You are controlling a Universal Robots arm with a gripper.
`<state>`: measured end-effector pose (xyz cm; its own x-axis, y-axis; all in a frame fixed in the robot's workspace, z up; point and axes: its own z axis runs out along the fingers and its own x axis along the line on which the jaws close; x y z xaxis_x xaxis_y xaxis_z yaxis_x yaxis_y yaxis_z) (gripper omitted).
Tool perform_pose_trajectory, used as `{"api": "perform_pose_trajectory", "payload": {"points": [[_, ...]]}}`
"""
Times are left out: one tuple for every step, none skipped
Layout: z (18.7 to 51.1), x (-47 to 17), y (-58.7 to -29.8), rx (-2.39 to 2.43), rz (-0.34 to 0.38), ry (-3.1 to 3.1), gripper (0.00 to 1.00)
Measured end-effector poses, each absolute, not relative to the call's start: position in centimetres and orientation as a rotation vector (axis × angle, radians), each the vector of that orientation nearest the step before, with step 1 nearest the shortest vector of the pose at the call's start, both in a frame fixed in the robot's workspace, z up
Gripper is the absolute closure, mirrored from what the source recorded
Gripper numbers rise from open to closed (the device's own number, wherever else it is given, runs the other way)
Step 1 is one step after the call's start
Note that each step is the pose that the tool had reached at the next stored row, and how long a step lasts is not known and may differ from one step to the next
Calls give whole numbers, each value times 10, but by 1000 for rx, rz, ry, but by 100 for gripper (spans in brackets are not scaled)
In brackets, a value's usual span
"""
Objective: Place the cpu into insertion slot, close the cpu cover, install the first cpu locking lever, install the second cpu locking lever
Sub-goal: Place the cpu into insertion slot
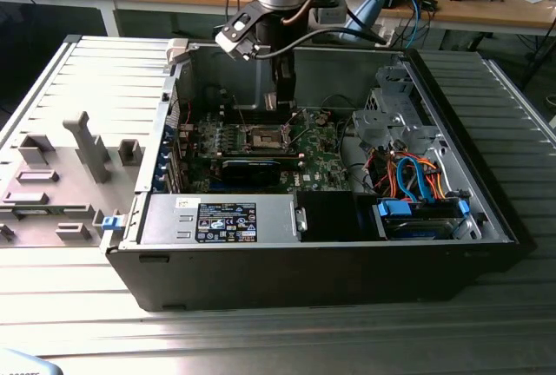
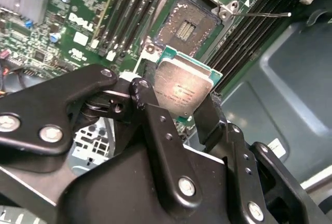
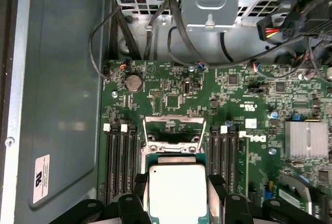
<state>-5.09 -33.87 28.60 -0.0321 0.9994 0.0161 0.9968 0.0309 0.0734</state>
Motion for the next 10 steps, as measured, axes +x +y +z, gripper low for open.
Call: {"api": "perform_pose_trajectory", "payload": {"points": [[284,-52,-338,2158,99,2226,46],[282,-53,-337,2158,99,2226,46],[279,-54,-336,2158,99,2226,46],[277,-55,-336,2158,99,2226,46],[273,-59,-335,2159,99,2225,46],[271,-60,-335,2159,99,2225,46],[269,-60,-335,2159,99,2225,46],[267,-61,-335,2159,99,2225,46],[265,-61,-335,2159,99,2225,46],[262,-62,-335,2159,99,2225,46]]}}
